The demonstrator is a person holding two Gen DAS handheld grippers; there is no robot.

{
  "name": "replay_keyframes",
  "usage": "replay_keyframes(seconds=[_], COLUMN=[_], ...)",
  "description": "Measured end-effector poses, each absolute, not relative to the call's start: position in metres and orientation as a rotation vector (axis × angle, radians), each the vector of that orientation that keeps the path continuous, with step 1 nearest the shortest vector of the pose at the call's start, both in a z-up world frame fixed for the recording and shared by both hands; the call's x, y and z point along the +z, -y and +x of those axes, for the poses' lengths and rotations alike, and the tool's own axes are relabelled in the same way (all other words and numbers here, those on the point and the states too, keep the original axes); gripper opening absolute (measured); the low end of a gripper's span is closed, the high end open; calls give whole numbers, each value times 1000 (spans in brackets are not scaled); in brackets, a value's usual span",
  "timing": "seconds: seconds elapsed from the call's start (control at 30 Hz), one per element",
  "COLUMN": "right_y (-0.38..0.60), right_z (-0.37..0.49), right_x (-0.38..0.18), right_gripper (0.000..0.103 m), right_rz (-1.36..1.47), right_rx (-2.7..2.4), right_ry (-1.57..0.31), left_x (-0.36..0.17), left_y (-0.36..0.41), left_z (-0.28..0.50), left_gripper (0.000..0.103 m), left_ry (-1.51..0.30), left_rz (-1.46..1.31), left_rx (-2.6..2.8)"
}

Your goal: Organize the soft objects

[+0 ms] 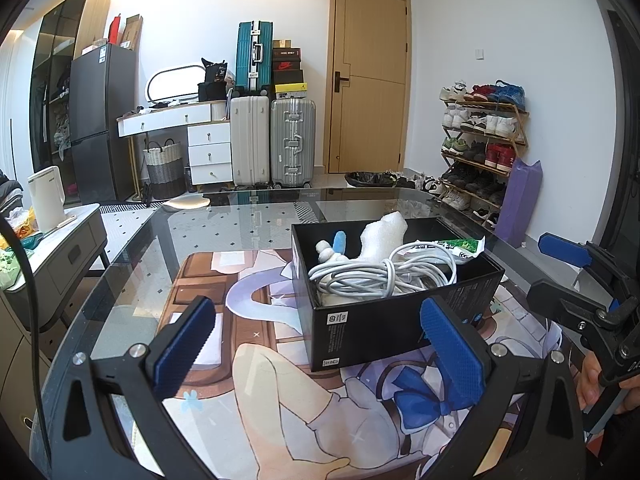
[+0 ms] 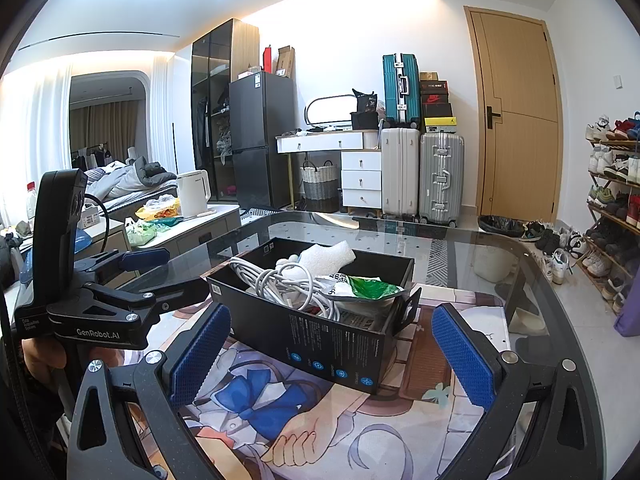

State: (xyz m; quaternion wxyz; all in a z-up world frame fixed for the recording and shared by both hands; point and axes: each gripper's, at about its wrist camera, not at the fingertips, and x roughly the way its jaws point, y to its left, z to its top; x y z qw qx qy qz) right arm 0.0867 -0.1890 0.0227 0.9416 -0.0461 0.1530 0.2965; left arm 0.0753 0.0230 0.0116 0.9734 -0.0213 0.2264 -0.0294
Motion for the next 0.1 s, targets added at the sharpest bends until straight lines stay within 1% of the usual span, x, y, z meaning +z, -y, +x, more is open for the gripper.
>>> replay_keyframes(seconds=[0.1], right_y=[189], right_z=[87], right_x=[23], right_gripper=[102], right_rz=[-94], right_rx=[605], right_ry=[-312], left_x=[11], left_y=[-24], left_z=[75], left_gripper=[103], left_ry=[-460], left_rz=[-43], left_rx=[-57])
